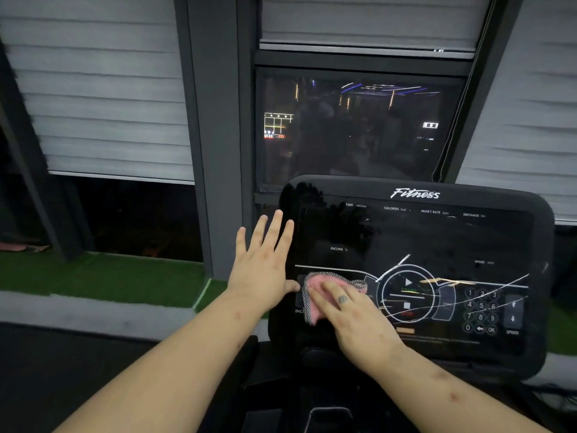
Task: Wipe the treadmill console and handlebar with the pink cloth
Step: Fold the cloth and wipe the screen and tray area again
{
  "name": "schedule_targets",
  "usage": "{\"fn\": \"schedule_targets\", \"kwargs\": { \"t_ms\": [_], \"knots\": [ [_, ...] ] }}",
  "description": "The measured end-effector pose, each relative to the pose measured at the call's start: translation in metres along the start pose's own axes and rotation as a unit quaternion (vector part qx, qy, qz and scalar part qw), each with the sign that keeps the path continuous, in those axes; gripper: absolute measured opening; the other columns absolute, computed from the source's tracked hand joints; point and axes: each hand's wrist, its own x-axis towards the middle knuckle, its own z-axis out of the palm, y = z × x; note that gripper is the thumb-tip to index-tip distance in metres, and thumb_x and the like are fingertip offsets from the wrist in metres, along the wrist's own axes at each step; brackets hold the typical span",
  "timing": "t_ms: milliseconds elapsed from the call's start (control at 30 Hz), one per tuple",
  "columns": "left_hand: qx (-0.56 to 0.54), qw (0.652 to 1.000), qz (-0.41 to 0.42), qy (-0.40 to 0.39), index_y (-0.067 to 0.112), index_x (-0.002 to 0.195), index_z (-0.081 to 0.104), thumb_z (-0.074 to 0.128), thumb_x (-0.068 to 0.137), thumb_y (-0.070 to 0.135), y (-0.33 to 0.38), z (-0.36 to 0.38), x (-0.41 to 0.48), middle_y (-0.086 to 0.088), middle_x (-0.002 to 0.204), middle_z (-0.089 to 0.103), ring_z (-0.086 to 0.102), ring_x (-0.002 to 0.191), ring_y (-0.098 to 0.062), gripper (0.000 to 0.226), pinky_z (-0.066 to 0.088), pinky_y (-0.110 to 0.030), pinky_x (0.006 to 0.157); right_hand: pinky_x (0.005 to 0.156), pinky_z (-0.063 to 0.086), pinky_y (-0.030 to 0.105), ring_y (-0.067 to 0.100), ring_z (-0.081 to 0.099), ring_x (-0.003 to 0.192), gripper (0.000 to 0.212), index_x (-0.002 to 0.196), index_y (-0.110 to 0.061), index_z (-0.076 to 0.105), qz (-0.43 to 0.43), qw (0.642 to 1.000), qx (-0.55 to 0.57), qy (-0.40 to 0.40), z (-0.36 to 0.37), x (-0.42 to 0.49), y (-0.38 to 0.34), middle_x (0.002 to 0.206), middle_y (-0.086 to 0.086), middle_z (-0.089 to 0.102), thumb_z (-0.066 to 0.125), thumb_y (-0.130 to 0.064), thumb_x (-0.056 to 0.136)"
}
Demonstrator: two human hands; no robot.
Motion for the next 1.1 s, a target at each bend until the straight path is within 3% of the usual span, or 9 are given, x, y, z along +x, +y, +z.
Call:
{"fn": "schedule_targets", "kwargs": {
  "t_ms": [133,300,400,500,633,900,1000,1100],
  "knots": [
    [-0.001,1.000,0.020,0.019,0.022,0.164,-0.011,0.059,0.092,0.068,0.014,0.009,-0.023,-0.005,0.171,-0.023,-0.021,0.157,-0.027,0.111,-0.004,-0.061,0.126,0.093,0.059,0.038,0.023,0.060,0.119,0.098,0.151,-0.026,0.047,-0.061,0.998,-0.002,-0.030,0.010,-0.018,0.006,0.146,0.003,0.051,0.081,-0.014,0.060],
    [0.001,1.000,0.005,-0.018,0.023,0.164,-0.012,0.058,0.094,0.064,0.033,0.023,-0.046,-0.006,0.171,-0.023,-0.023,0.157,-0.026,0.107,-0.007,-0.060,0.125,0.095,0.057,0.030,0.013,0.042,0.115,0.088,0.144,-0.031,0.059,-0.102,0.992,0.005,-0.078,0.009,-0.035,0.010,0.144,-0.002,0.053,0.080,-0.016,0.060],
    [0.004,1.000,-0.005,-0.030,0.022,0.164,-0.012,0.059,0.097,0.055,0.037,0.032,-0.051,-0.006,0.170,-0.025,-0.023,0.157,-0.026,0.103,-0.008,-0.060,0.125,0.106,0.051,0.037,0.019,0.046,0.125,0.076,0.154,-0.027,0.047,-0.116,0.988,0.021,-0.101,0.011,-0.039,0.015,0.154,0.002,0.043,0.058,-0.009,0.081],
    [0.010,1.000,-0.015,-0.013,0.023,0.164,-0.012,0.063,0.098,0.045,0.037,0.034,-0.051,-0.006,0.171,-0.022,-0.020,0.158,-0.026,0.102,-0.006,-0.060,0.126,0.101,0.055,0.037,0.020,0.052,0.122,0.068,0.151,-0.027,0.052,-0.109,0.993,0.016,-0.053,0.006,-0.031,0.019,0.148,0.002,0.049,0.038,-0.015,0.085],
    [0.010,0.999,-0.034,-0.032,0.023,0.164,-0.013,0.065,0.095,0.051,0.036,0.026,-0.043,-0.006,0.171,-0.023,-0.019,0.158,-0.026,0.108,-0.005,-0.059,0.126,0.120,0.033,0.046,0.030,0.035,0.145,0.075,0.163,-0.028,0.027,-0.078,0.995,0.058,-0.037,-0.027,0.007,0.037,0.167,0.007,0.025,0.050,-0.005,0.095],
    [0.009,0.998,-0.054,-0.042,0.023,0.164,-0.012,0.065,0.095,0.050,0.043,0.020,-0.044,-0.005,0.171,-0.023,-0.019,0.158,-0.025,0.107,-0.002,-0.057,0.127,0.113,0.041,0.042,0.030,0.041,0.135,0.072,0.159,-0.028,0.034,0.033,0.995,0.051,0.084,-0.077,0.092,0.080,0.160,0.006,0.032,0.059,-0.006,0.096],
    [0.006,0.997,-0.060,-0.037,0.023,0.165,-0.009,0.068,0.094,0.050,0.044,0.020,-0.043,-0.005,0.171,-0.022,-0.018,0.158,-0.025,0.108,-0.002,-0.057,0.127,0.113,0.042,0.049,0.032,0.042,0.135,0.081,0.162,-0.024,0.031,0.056,0.992,0.067,0.094,-0.059,0.076,0.074,0.161,0.008,0.031,0.064,-0.002,0.091],
    [0.009,0.997,-0.065,-0.044,0.023,0.164,-0.011,0.068,0.094,0.047,0.047,0.019,-0.043,-0.006,0.171,-0.023,-0.021,0.157,-0.025,0.109,-0.005,-0.057,0.127,0.113,0.043,0.046,0.032,0.045,0.132,0.092,0.164,-0.021,0.026,0.051,0.992,0.093,0.065,-0.032,0.028,0.059,0.162,0.009,0.030,0.063,0.004,0.083]
  ]
}}
